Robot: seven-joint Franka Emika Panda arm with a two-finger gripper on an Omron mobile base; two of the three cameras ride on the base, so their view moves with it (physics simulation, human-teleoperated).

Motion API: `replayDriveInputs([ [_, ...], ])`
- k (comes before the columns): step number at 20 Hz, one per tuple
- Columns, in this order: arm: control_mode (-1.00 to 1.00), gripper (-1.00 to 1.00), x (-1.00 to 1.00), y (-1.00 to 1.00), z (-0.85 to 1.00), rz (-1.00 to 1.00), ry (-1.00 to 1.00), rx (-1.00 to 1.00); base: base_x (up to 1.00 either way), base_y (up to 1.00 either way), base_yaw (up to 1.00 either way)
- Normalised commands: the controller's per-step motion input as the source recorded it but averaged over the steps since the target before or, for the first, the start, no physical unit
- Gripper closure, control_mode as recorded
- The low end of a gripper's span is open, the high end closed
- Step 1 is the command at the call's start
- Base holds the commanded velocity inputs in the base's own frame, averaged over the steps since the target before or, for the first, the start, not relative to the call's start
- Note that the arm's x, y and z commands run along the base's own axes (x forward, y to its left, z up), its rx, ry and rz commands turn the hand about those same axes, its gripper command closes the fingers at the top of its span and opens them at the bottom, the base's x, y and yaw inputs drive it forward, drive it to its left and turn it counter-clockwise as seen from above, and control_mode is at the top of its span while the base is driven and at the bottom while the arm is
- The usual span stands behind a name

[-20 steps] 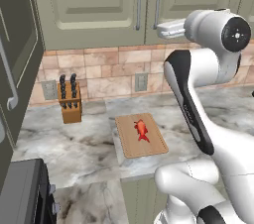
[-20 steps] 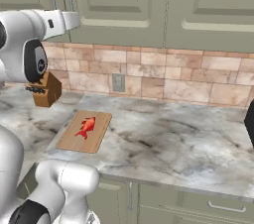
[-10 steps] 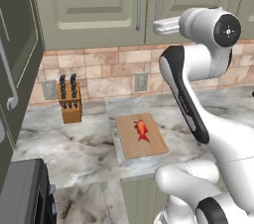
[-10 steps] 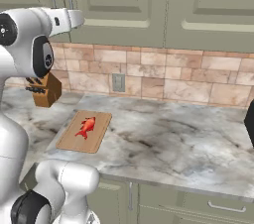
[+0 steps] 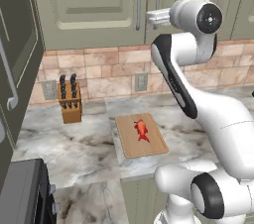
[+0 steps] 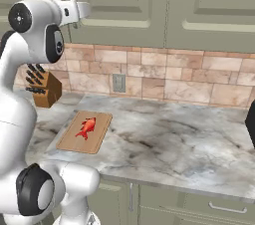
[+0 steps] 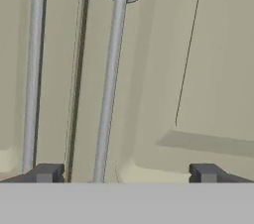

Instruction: Open the cabinet, retrieve the rolling pin, and place it next to the meat on the cutting board to prepare for tenderizing.

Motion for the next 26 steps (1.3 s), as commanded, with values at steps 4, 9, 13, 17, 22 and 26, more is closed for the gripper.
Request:
replayDriveInputs([
  [4, -1.00, -1.00, 0.65, 0.21, 0.06, -0.03, 0.05, 0.00, 0.00, 0.00, 0.00],
  [9, -1.00, -1.00, 0.60, 0.33, 0.03, -0.02, 0.04, 0.00, 0.00, 0.00, 0.00],
  [13, -1.00, 1.00, 0.54, 0.21, 0.00, -0.01, 0.08, 0.00, 0.00, 0.00, 0.00],
  [17, -1.00, 1.00, 0.54, 0.11, 0.00, 0.00, 0.09, 0.00, 0.00, 0.00, 0.00],
  [22, -1.00, 1.00, 0.10, 0.05, 0.00, 0.01, 0.04, 0.00, 0.00, 0.00, 0.00],
  [26, -1.00, 1.00, 0.22, -0.02, 0.00, 0.02, -0.01, 0.00, 0.00, 0.00, 0.00],
])
